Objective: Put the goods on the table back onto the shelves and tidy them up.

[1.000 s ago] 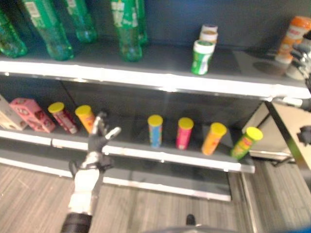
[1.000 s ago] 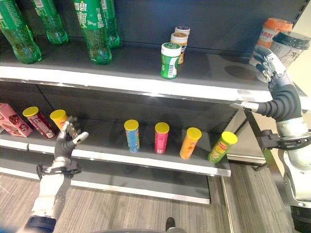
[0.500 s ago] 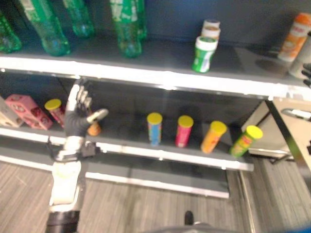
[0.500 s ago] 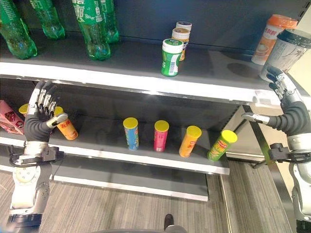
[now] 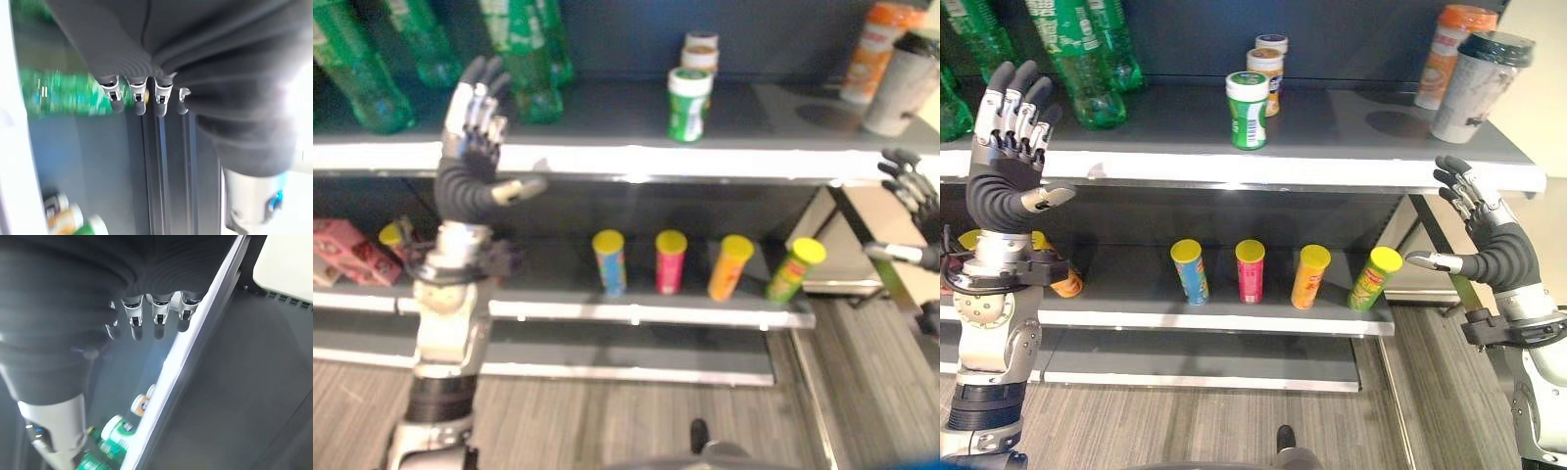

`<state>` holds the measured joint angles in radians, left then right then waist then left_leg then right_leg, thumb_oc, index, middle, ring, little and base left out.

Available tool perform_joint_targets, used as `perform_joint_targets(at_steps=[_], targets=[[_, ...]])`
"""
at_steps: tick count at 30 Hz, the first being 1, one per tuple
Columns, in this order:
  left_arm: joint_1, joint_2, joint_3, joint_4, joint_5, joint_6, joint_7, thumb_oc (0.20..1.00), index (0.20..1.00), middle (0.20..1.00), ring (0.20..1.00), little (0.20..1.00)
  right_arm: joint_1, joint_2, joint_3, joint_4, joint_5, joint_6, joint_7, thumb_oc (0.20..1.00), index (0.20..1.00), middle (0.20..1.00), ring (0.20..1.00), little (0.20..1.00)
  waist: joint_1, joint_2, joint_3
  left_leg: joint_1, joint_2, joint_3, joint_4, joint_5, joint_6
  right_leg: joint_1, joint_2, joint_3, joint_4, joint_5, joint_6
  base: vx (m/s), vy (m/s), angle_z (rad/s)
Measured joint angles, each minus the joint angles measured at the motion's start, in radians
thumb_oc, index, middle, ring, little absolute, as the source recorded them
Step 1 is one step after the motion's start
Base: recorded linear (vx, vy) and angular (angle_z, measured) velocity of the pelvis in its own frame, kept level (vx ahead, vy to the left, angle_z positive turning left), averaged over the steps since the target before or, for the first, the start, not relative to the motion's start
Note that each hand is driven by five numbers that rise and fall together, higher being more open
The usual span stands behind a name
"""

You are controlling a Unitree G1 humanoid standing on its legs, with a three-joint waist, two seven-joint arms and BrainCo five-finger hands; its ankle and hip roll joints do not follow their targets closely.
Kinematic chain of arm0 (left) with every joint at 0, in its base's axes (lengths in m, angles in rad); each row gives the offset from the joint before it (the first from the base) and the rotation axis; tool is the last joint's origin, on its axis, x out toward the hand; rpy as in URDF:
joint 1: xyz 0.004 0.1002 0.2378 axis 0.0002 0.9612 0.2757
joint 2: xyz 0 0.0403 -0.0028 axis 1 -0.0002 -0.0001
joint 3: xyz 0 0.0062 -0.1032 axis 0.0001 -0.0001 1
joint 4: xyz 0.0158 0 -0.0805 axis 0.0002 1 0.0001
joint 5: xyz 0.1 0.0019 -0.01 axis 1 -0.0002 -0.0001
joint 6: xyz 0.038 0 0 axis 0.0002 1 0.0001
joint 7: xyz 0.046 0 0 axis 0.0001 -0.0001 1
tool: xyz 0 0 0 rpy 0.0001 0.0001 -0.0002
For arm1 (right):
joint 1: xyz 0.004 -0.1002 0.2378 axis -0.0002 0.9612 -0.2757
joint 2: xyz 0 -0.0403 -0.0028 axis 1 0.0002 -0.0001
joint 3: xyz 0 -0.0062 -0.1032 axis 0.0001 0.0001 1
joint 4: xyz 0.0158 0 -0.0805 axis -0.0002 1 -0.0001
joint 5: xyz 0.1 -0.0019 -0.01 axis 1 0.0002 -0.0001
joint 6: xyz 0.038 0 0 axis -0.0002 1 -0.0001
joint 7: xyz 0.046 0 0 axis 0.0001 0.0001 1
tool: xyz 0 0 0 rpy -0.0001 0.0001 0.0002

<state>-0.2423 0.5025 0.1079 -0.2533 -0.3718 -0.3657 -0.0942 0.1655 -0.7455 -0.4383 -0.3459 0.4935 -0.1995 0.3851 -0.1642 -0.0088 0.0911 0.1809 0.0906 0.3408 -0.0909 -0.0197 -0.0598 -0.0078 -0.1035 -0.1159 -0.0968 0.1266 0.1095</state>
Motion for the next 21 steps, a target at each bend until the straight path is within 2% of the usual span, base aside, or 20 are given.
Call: perform_joint_targets(at_steps=[2,4,9,12,14,18,21], targets=[[-0.013,0.0,-0.028,0.004,0.004,-0.001,-0.006,1.0,1.0,1.0,1.0,1.0,0.008,-0.015,-0.001,-0.013,0.015,0.017,0.037,1.0,1.0,1.0,1.0,1.0,-0.031,0.015,-0.002,0.003,0.002,0.006,0.0,-0.003,-0.004,-0.001,0.004,0.002,0.0,0.001,0.0,-0.02,0.007,-0.25],[-0.058,0.003,-0.03,0.047,0.049,-0.003,0.008,1.0,1.0,1.0,1.0,1.0,0.072,-0.095,-0.001,-0.014,0.042,0.043,0.083,1.0,1.0,1.0,1.0,1.0,-0.043,0.038,-0.002,0.014,0.005,0.038,0.0,-0.009,-0.008,-0.007,0.011,0.029,0.0,0.002,0.0,-0.04,-0.001,-0.36],[-0.093,0.001,-0.041,0.103,0.09,-0.002,0.038,1.0,1.0,1.0,1.0,1.0,0.092,-0.083,0.016,-0.014,0.078,0.083,0.11,1.0,1.0,1.0,1.0,1.0,-0.082,0.049,-0.002,0.016,0.007,0.079,0.0,-0.013,-0.01,-0.027,0.018,0.047,0.0,0.014,-0.001,-0.01,0.001,-0.24],[-0.128,-0.034,-0.084,0.189,0.091,0.001,0.07,1.0,1.0,1.0,1.0,1.0,0.119,-0.074,0.09,-0.008,0.115,0.107,0.128,1.0,1.0,1.0,1.0,1.0,-0.095,0.04,-0.001,0.015,0.011,0.086,0.0,-0.013,-0.012,-0.034,0.028,0.055,0.001,0.019,-0.006,0.0,0.017,-0.12],[-0.187,-0.026,-0.11,0.241,0.163,0.021,0.104,1.0,1.0,1.0,1.0,1.0,0.176,-0.061,0.166,0.002,0.117,0.144,0.158,1.0,1.0,1.0,1.0,1.0,-0.097,0.031,-0.001,0.015,0.012,0.093,0.0,-0.013,-0.012,-0.037,0.027,0.059,0.001,0.019,-0.005,-0.01,0.012,-0.06],[-0.219,-0.014,-0.108,0.241,0.236,0.03,0.139,1.0,1.0,1.0,1.0,1.0,0.267,-0.038,0.181,0.052,0.116,0.182,0.177,1.0,1.0,1.0,1.0,1.0,-0.099,0.018,-0.003,0.014,0.011,0.105,0.0,-0.015,-0.014,-0.043,0.027,0.07,0.001,0.02,-0.005,0.0,0.007,-0.08],[-0.238,-0.013,-0.115,0.247,0.236,0.04,0.14,1.0,1.0,1.0,1.0,1.0,0.273,-0.025,0.21,0.121,0.116,0.193,0.187,1.0,1.0,1.0,1.0,1.0,-0.099,0.003,-0.003,0.013,0.01,0.108,0.0,-0.015,-0.014,-0.046,0.028,0.074,0.001,0.022,-0.006,0.0,0.003,-0.04]])
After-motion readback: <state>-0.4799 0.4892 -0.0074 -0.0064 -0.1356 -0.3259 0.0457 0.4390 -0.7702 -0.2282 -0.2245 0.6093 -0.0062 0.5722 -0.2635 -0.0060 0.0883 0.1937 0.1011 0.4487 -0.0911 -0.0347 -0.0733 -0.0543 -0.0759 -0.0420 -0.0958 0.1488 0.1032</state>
